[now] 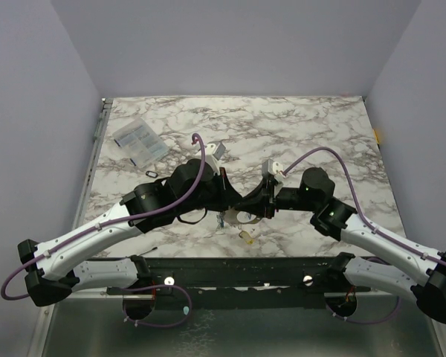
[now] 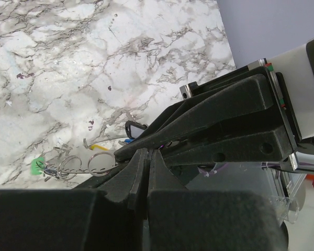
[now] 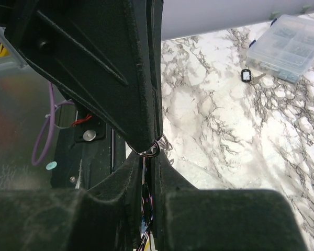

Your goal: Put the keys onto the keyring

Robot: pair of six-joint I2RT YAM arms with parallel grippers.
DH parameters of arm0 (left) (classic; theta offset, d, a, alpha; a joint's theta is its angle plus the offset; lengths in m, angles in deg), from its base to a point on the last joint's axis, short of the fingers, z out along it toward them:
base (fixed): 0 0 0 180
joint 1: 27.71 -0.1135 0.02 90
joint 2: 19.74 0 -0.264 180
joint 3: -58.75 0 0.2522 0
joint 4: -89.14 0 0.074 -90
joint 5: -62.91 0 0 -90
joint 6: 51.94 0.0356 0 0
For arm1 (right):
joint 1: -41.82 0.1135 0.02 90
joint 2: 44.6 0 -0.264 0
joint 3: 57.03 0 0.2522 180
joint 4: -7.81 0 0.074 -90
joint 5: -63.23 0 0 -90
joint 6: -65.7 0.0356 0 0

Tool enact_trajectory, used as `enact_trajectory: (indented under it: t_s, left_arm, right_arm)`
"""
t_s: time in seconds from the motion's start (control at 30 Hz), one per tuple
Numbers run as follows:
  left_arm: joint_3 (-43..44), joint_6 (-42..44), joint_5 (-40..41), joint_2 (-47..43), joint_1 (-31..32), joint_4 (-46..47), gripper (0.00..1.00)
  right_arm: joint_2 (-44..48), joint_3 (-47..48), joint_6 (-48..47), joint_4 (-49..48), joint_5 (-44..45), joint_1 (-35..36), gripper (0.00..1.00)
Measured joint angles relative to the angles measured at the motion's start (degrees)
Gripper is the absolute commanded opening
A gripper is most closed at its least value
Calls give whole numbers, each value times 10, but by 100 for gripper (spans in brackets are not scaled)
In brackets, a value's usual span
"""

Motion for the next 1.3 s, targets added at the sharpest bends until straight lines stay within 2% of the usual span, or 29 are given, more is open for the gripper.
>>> enact_trajectory:
  t_s: [0.03,0.2,0.27,0.5,1.1,1.3]
  left_arm:
    - [0,0,0,0,0,0,0]
    - [-2,5,3,-6,0,3,29]
    - [-3,7,3,-10,0,6,38]
    - [-5,10,4,-19,0,17,51]
    - [-33,20,8,-33,0,29,48]
    - [-34,22,7,-35,0,30,31]
  right_arm:
    - [0,-1,2,-3,0,0,1]
    - [0,-3,12,-15,-1,0,1]
    - [1,-3,15,-23,-3,0,1]
    - [12,-37,38,-74,-12,0,1]
    - [30,-46,45,-104,-12,0,1]
    - [35,-46,45,-105,-12,0,1]
